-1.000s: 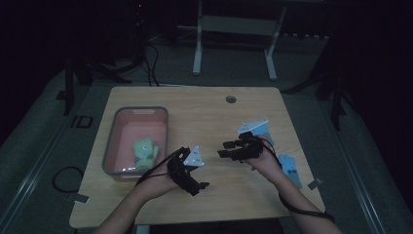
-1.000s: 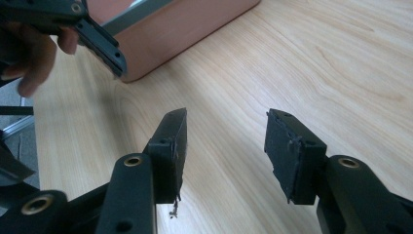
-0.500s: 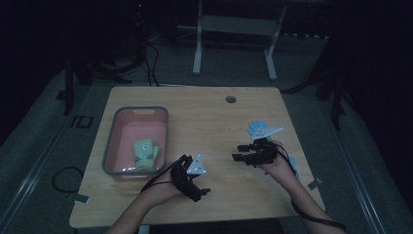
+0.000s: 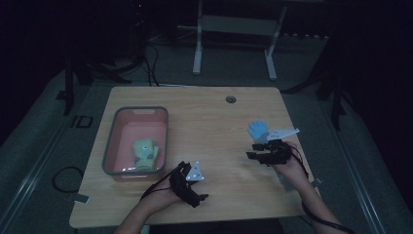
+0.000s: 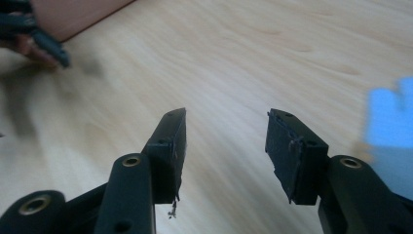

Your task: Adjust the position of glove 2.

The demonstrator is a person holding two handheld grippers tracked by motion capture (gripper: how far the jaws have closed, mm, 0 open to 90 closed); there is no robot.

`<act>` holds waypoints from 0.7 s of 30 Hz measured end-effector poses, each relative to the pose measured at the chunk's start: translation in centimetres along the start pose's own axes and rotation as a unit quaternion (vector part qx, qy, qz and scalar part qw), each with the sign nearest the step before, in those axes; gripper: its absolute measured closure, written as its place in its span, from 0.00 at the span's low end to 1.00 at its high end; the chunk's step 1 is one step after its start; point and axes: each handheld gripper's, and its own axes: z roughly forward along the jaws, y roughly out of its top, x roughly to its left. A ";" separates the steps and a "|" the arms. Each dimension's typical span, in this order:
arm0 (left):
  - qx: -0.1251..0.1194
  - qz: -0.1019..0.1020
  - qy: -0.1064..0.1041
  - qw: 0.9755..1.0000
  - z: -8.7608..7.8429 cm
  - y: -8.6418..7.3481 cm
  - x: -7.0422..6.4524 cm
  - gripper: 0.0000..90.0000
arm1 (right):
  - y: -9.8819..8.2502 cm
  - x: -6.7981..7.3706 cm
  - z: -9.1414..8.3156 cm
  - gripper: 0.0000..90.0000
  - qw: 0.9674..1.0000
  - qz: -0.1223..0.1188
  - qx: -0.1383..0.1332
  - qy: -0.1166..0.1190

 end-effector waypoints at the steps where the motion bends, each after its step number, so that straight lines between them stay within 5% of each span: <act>1: -0.002 0.000 0.002 1.000 0.0 -0.1 0.0 0.06 | -0.1 -0.4 -0.2 0.55 1.000 0.003 -0.002 -0.006; 7: -0.013 0.005 0.011 1.000 0.0 -0.3 -0.2 0.06 | -0.8 -3.1 -0.8 0.57 0.999 0.024 -0.010 -0.040; 14: -0.024 -0.012 0.002 1.000 0.2 -0.6 -0.2 0.06 | -0.7 -6.1 -0.4 0.62 0.997 0.041 -0.004 -0.059; 21: -0.026 -0.002 0.006 1.000 0.3 -0.7 -0.4 0.06 | -0.3 -9.0 0.6 0.65 0.995 0.053 0.001 -0.088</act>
